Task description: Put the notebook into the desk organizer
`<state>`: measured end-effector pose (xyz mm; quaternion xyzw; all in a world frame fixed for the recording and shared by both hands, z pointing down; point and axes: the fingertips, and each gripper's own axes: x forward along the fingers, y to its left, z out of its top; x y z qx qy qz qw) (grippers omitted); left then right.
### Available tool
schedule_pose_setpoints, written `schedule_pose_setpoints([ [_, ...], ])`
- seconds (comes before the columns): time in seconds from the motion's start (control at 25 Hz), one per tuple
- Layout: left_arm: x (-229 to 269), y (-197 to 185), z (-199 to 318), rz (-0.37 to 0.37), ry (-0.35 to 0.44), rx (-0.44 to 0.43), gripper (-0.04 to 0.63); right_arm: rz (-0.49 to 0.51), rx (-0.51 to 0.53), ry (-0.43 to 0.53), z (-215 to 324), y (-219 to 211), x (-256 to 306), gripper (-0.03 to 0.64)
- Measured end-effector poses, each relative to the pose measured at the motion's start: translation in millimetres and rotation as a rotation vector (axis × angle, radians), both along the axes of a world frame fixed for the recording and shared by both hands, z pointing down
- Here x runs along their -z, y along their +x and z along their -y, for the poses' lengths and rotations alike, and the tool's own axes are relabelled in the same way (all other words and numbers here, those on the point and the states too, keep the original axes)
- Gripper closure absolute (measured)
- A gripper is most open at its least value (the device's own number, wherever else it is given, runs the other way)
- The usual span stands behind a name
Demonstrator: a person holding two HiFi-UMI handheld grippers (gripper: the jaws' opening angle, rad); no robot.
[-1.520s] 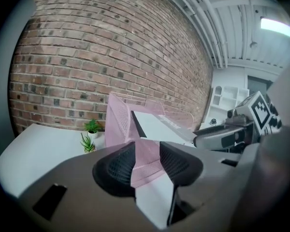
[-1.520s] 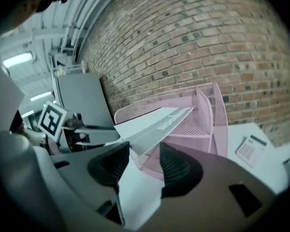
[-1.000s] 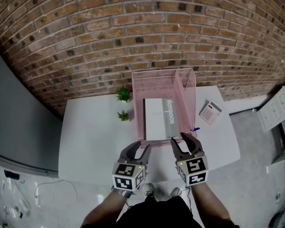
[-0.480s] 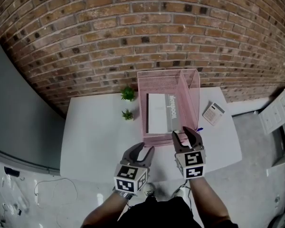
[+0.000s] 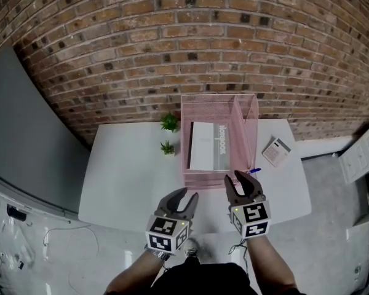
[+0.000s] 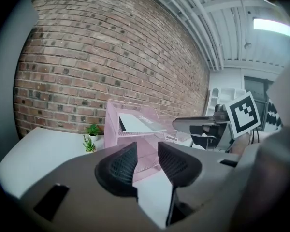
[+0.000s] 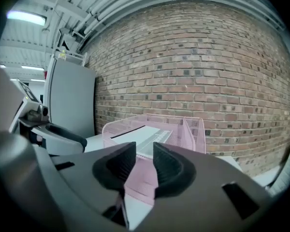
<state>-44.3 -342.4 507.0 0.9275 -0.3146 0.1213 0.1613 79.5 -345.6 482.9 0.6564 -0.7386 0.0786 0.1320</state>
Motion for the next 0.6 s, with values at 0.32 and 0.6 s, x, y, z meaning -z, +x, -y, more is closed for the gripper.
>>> schedule_pose_setpoints([
  [0.32, 24.8, 13.0, -60.8, -0.006, 0.070, 0.149, 0.584, 0.195, 0.218, 0.052, -72.3, 5.7, 21.0, 0.614],
  [0.6, 44.5, 21.9, -166.9, -0.009, 0.105, 0.307, 0.589, 0.228, 0.403, 0.071, -172.4, 13.7, 43.6, 0.614],
])
